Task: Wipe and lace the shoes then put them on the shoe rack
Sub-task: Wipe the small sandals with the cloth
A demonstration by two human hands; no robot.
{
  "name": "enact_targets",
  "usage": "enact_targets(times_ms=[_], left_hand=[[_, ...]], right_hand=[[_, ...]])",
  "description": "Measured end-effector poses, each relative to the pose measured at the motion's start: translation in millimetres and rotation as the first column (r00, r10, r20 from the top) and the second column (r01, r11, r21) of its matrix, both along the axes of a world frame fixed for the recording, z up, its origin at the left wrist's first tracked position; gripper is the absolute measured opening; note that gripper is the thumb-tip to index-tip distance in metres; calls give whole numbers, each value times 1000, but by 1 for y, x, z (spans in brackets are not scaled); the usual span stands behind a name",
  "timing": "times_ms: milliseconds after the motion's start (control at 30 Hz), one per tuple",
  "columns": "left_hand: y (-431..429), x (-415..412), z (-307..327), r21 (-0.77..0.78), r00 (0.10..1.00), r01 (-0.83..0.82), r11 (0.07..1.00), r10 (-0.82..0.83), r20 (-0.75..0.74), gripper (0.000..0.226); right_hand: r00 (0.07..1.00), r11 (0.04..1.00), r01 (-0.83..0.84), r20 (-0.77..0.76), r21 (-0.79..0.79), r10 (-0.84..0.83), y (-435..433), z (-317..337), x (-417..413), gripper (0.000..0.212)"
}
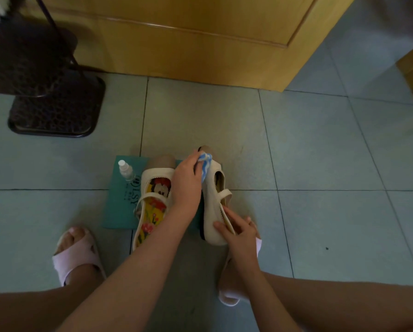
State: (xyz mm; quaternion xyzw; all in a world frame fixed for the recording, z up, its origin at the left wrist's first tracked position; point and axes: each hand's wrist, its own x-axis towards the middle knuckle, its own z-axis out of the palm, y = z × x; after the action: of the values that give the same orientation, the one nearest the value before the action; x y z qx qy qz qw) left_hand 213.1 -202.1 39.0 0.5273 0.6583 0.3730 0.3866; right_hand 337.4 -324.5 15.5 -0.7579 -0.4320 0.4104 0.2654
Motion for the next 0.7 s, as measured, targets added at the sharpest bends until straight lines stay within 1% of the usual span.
enact_targets(times_ms=[33, 100, 167, 200, 300, 400, 500, 600, 700], left_hand=[[1, 2, -1, 5, 999, 34, 999, -34, -38, 32], [-2, 5, -7, 20, 984, 137, 990, -133, -115, 34], [-12, 3, -13, 26, 968, 207, 978, -200, -151, 38], [-17, 1, -16, 27, 962, 229, 973, -222, -161, 40], [-39, -5, -22, 39, 945, 297, 954, -288, -156, 45], [-64, -6, -23, 12, 931, 356, 934, -354, -94, 46], [-85, -6, -23, 0, 926, 373, 928, -373, -58, 45], [-96, -13, -27, -3, 920, 380, 925, -378, -103, 47], [-108, -17, -26, -15, 904, 403, 915, -401, -146, 48]], right_hand=[[1000, 1000, 11, -22, -5, -11, 1, 2, 0, 41], [999, 1000, 16, 34, -9, -15, 0, 1, -2, 44], [998, 1000, 17, 68, -9, -16, 0, -2, -3, 52], [998, 1000, 22, 53, -4, -21, 1, -2, -3, 52], [998, 999, 42, 38, -2, -42, 2, -6, -2, 51], [998, 998, 63, 27, 12, -64, -2, -20, 3, 59], [997, 997, 72, -1, 4, -72, -3, -24, 4, 62], [999, 999, 43, 26, 6, -43, 0, -19, 3, 58], [1000, 999, 19, 7, -27, -19, -3, -25, 5, 56]])
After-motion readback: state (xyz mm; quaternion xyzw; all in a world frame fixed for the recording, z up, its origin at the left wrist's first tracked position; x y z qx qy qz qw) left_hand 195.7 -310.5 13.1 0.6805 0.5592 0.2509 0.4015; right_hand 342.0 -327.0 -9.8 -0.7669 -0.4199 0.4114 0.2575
